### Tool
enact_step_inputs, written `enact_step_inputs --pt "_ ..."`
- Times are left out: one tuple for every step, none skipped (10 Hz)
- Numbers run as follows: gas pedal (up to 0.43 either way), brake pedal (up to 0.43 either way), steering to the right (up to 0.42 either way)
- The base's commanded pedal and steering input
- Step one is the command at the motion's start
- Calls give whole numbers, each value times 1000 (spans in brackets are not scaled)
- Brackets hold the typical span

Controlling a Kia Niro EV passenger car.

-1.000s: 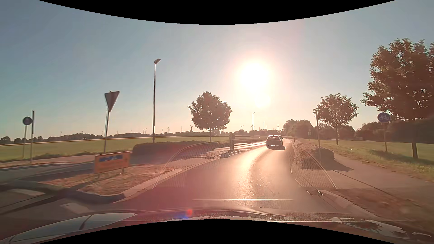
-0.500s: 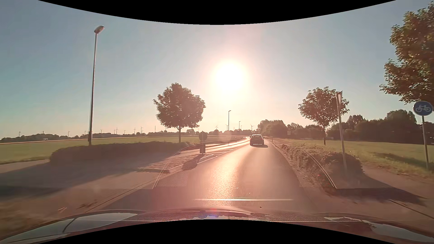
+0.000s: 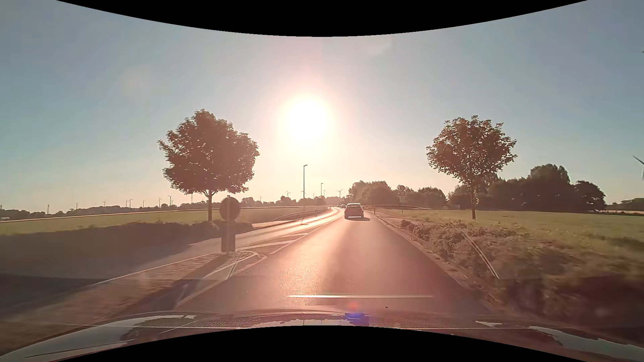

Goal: Follow the waypoints while adhering to traffic rules and regulations

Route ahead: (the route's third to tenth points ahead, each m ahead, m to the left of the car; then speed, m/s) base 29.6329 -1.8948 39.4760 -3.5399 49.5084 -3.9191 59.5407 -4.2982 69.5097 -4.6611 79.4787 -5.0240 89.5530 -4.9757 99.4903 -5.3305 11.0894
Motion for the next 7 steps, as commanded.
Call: enact_step_inputs --pt "299 0 66" --pt "299 0 55" --pt "299 0 45" --pt "299 0 38" --pt "299 0 38" --pt "299 0 38" --pt "299 0 34"
